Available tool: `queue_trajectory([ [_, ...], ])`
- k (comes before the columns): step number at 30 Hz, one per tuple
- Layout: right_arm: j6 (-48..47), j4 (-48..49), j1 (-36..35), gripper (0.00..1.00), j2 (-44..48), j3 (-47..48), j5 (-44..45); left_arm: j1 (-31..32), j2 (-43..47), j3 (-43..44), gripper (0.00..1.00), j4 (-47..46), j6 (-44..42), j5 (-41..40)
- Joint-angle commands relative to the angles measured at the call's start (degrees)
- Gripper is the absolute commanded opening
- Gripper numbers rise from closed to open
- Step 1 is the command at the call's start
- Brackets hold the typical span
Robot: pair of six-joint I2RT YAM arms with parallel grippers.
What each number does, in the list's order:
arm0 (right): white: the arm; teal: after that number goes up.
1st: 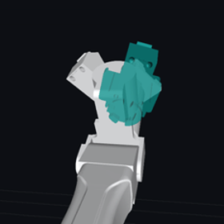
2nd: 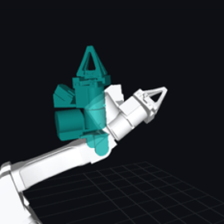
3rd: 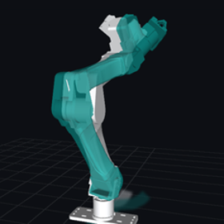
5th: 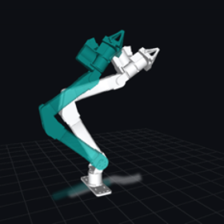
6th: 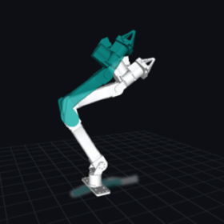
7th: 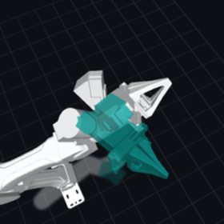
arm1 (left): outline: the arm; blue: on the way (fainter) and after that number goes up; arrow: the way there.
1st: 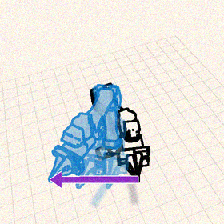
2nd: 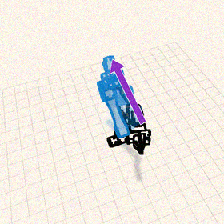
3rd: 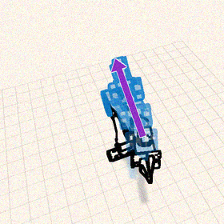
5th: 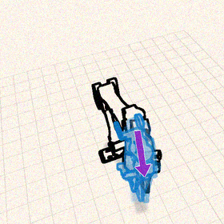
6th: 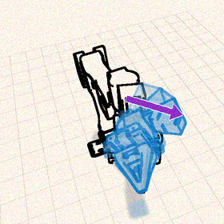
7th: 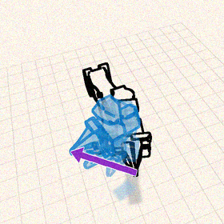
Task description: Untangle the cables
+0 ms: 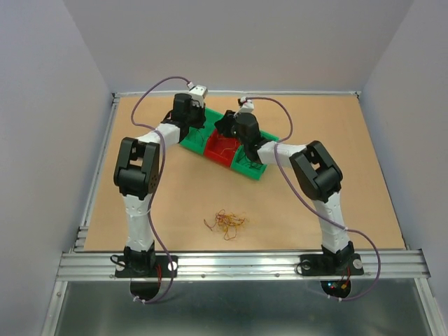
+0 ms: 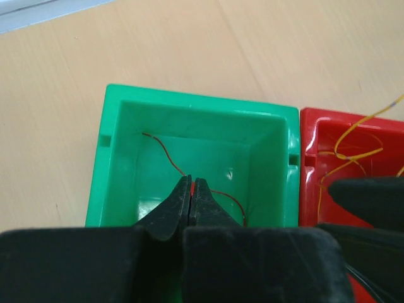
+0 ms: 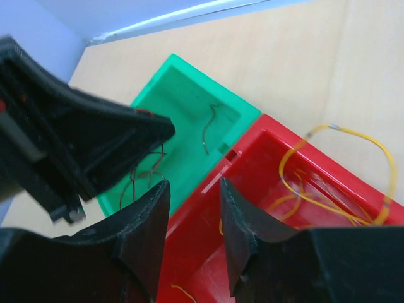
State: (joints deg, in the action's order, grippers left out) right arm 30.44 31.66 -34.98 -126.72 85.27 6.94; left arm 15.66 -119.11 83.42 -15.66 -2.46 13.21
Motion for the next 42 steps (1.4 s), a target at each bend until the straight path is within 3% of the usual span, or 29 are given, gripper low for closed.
queue_trajectory([
  [1, -0.46, 7.8, -0.26, 0.43, 6.12, -6.25, 5.18, 1.12, -1.47, 7.62, 0.0, 6.06, -1.32, -1.79],
  [5, -1.78, 9.21, -0.26, 0.44, 12.26, -13.44, 7.65, 3.66, -3.76, 12.29, 0.04, 14.42, -3.42, -4.75],
  [10, -3.8, 10.0, 0.0, 0.45, 21.49, -22.85, 7.91, 6.14, -5.43, 12.47, 0.1, 15.92, -6.33, -10.84],
  [17, -7.23, 8.43, 0.09, 0.47, 43.72, -39.36, 3.35, 5.53, -9.47, 16.95, 0.12, 25.49, -6.24, -4.44],
  [21, -8.37, 0.37, 0.09, 0.5, 55.68, -44.31, 3.86, 4.12, -8.07, 15.73, 0.19, 25.51, -5.8, -2.58],
  [23, -8.73, -3.25, 0.0, 0.5, 60.42, -45.19, 4.13, 3.59, -6.84, 15.37, 0.28, 24.98, -5.63, -2.93],
  [28, -8.64, -14.42, 0.09, 0.54, 66.33, -47.39, 2.12, 3.67, -3.5, 15.02, 0.37, 24.8, -5.98, -4.07],
  [32, -7.76, -16.19, 0.09, 0.58, 69.49, -49.59, 0.62, 4.03, 0.27, 13.88, 0.55, 24.45, -6.59, -5.83],
  [40, -7.58, -16.37, 0.09, 0.59, 71.35, -50.12, -2.36, 4.29, 5.73, 10.28, 0.62, 22.52, -8.26, -4.33],
  [42, -7.93, -18.11, 0.09, 0.65, 70.56, -49.07, -6.03, 4.9, 7.39, 8.96, 0.66, 22.17, -8.79, -5.21],
])
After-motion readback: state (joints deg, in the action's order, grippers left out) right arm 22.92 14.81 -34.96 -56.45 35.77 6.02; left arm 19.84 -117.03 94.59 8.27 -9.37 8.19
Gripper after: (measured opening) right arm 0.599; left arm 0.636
